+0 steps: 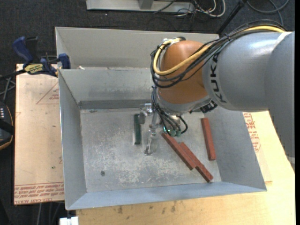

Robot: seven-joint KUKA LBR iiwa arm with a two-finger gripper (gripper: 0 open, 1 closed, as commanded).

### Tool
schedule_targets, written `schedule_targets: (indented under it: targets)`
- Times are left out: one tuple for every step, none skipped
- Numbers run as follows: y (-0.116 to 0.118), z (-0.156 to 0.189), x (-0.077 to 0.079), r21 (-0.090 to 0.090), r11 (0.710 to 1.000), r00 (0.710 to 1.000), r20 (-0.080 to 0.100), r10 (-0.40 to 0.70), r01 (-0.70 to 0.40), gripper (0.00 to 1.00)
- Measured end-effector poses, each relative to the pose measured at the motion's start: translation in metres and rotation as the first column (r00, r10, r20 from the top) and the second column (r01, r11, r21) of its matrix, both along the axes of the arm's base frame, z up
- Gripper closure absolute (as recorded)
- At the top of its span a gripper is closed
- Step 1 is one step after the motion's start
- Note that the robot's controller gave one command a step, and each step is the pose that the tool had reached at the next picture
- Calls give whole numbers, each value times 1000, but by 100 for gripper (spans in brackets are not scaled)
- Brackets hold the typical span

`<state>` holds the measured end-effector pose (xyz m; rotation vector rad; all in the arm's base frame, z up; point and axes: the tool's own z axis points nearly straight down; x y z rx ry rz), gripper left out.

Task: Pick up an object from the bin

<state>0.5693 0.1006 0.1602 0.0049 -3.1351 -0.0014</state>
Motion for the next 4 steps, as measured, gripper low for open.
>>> schedule_targets:
  targets:
    - [-1,4,2,0,1000,1000,7,-3,3,0]
    - [2,-26,17,-1,960,960,11,279,-279,0]
    - [9,-23,50,-1,766,766,10,643,-643,0]
    - [11,-42,70,-3,700,700,13,714,-714,0]
